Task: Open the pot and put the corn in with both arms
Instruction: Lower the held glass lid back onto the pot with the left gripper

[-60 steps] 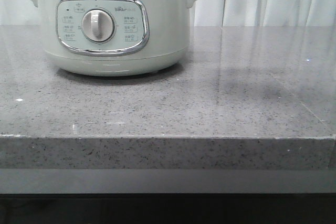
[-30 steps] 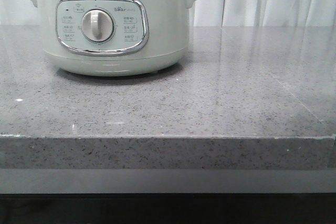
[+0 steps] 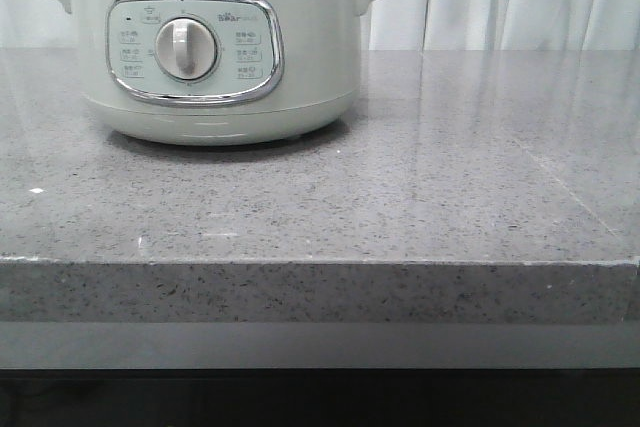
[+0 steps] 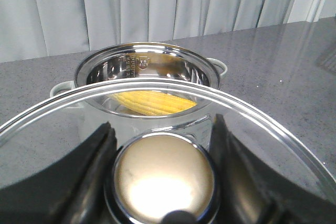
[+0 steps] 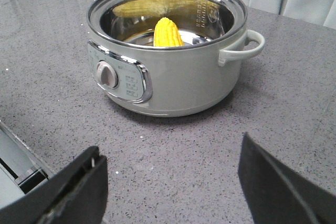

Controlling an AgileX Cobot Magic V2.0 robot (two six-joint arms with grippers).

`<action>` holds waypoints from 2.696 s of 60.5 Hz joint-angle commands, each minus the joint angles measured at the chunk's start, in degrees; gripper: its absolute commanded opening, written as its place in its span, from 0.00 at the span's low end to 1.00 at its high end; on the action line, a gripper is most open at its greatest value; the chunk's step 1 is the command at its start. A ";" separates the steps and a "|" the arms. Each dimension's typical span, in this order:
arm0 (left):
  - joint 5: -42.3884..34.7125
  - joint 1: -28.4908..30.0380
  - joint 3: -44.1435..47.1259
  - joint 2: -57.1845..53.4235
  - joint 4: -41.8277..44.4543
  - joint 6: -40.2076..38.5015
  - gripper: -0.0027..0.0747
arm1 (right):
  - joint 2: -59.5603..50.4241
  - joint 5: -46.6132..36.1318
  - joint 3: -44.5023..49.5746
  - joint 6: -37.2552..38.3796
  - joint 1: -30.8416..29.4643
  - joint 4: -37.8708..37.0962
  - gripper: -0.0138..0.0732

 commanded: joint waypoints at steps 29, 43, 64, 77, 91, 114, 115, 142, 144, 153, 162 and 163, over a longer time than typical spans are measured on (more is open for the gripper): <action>-12.37 -0.08 -2.23 0.49 -0.82 -0.40 0.26 | -0.44 -4.71 -1.41 -0.19 -0.07 0.47 0.78; -19.28 -0.08 -3.85 7.20 -0.82 -0.40 0.26 | -0.44 -4.71 -1.41 -0.19 -0.07 0.47 0.78; -19.24 -0.08 -17.60 27.12 -0.82 -0.40 0.26 | -0.44 -4.71 -1.41 -0.19 -0.07 0.47 0.78; -19.24 -0.08 -26.80 39.32 -0.46 -0.40 0.26 | -0.44 -4.71 -1.41 -0.19 -0.07 0.47 0.78; -19.37 -0.08 -35.51 50.23 -0.21 -0.04 0.26 | -0.44 -4.71 -1.41 -0.19 -0.07 0.47 0.78; -21.05 -0.08 -42.73 60.89 5.18 0.08 0.26 | -0.44 -4.71 -1.41 -0.19 -0.07 0.47 0.78; -21.05 -0.08 -42.92 61.10 5.18 0.08 0.26 | -0.44 -4.77 -1.41 -0.19 -0.07 0.47 0.78; -23.14 -0.08 -43.36 65.06 0.30 0.08 0.26 | -0.44 -4.77 -1.41 -0.19 -0.07 0.47 0.78; -23.14 -0.08 -43.36 65.10 0.30 0.08 0.26 | -0.44 -4.77 -1.41 -0.19 -0.07 0.47 0.78; -23.13 -0.08 -43.36 65.20 -1.27 0.08 0.26 | -0.44 -4.77 -1.41 -0.19 -0.07 0.47 0.78; -23.13 -0.08 -43.36 65.20 -1.90 0.08 0.27 | -0.44 -4.77 -1.41 -0.19 -0.07 0.47 0.78; -23.13 -0.08 -43.36 65.20 -1.90 0.08 0.27 | -0.44 -4.77 -1.41 -0.19 -0.07 0.47 0.78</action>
